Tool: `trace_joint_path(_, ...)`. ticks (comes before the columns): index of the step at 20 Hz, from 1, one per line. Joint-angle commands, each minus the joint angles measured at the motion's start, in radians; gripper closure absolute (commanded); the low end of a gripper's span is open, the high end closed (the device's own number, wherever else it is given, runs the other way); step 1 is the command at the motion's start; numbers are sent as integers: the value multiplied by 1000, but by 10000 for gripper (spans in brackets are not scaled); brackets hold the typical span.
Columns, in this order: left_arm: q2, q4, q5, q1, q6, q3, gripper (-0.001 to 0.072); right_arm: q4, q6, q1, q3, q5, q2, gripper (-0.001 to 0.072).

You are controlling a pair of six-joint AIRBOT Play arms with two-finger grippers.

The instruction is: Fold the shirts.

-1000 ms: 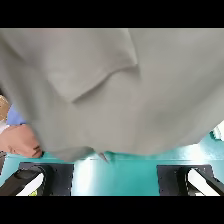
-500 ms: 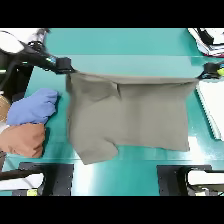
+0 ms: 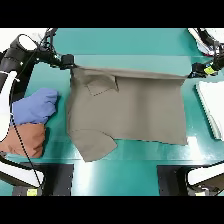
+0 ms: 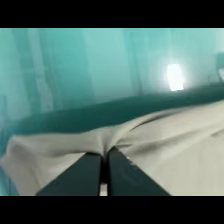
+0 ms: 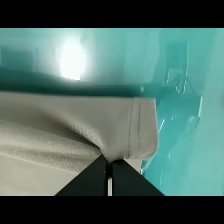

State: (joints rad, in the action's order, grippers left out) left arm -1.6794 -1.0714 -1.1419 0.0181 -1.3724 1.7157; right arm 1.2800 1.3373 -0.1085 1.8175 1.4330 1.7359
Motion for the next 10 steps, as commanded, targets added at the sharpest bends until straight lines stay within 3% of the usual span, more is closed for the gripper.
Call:
trace_joint_path(1, -8, -79, -200, -8, 19, -2, 685, 6, 0, 3, -153, -60, -76, 697)
trace_joint_path(6, -9, -127, -149, 43, 14, -167, 684, 3, -3, 19, -499, -227, -240, 696)
trace_joint_path(10, -9, -129, -131, 41, -17, -274, 682, -5, -3, 38, -632, -274, -293, 695)
